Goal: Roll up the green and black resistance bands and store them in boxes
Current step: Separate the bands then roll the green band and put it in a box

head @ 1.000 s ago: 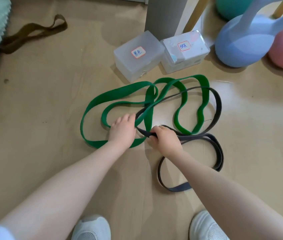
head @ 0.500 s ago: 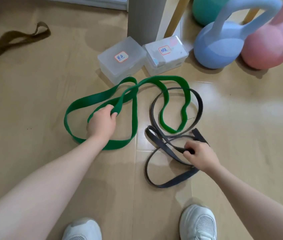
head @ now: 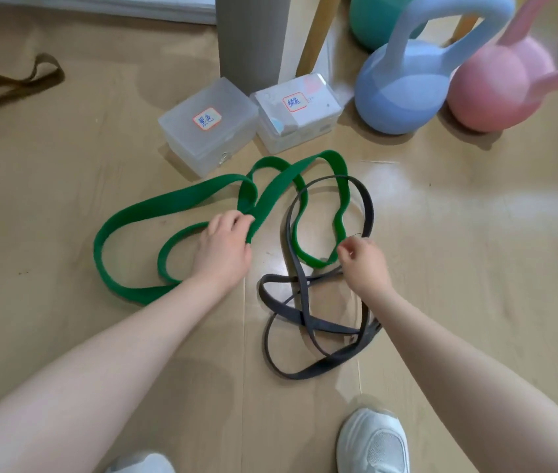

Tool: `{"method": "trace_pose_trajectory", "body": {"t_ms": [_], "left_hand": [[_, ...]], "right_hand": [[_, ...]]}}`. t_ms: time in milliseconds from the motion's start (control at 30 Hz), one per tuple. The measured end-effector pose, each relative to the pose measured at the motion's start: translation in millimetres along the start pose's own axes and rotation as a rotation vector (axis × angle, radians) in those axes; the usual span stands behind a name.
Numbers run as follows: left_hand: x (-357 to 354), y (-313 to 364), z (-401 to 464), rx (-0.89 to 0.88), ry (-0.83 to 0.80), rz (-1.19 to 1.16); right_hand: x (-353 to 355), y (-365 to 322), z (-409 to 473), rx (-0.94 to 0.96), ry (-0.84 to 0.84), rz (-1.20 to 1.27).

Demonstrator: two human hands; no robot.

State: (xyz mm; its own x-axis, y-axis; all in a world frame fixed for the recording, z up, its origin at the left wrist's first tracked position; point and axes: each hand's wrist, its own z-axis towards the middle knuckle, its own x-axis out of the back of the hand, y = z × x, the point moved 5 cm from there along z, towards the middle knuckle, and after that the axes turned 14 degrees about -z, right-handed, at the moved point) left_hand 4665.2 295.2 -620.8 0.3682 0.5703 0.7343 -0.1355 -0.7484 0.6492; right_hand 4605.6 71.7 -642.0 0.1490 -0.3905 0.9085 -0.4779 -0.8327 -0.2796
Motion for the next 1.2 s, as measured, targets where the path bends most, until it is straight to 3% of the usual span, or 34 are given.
{"method": "trace_pose_trajectory", "body": {"t_ms": [200,433,533,667,767,833,967,1033,1100,1200], "left_hand": [[-48,37,49,-0.011,-0.184,-0.133],[-77,29,85,0.277,-0.091,-0.093],[-82,29,83,0.289,-0.084,-0.287],[-72,34,59,0.04,-0.084,-0.357],[-64,28,28,-0.312,-0.129,-0.202],[-72,20,8,-0.483,-0.226,-0.064],[-102,13,-31,-0.572,-0.339,0.2],[-106,16,-37,-0.398,-0.372,0.167],[-106,17,-41,-0.154,-0.419,0.122],[-111,19,-51,0.047,-0.489,0.149]], "right_hand": [[-1,32,75,-0.21,-0.029,0.053],[-3,38,122,-0.2,-0.002,0.148],[4,34,120,-0.102,-0.015,0.108],[13,43,75,0.236,0.081,0.089],[2,70,27,0.437,0.042,-0.037],[-9,86,2,0.45,0.057,-0.166],[-16,102,-29,0.158,0.014,-0.004],[-10,112,-38,-0.181,0.083,0.239],[-16,116,-46,-0.539,0.007,0.537],[-34,104,-52,-0.761,-0.197,0.705]]}}
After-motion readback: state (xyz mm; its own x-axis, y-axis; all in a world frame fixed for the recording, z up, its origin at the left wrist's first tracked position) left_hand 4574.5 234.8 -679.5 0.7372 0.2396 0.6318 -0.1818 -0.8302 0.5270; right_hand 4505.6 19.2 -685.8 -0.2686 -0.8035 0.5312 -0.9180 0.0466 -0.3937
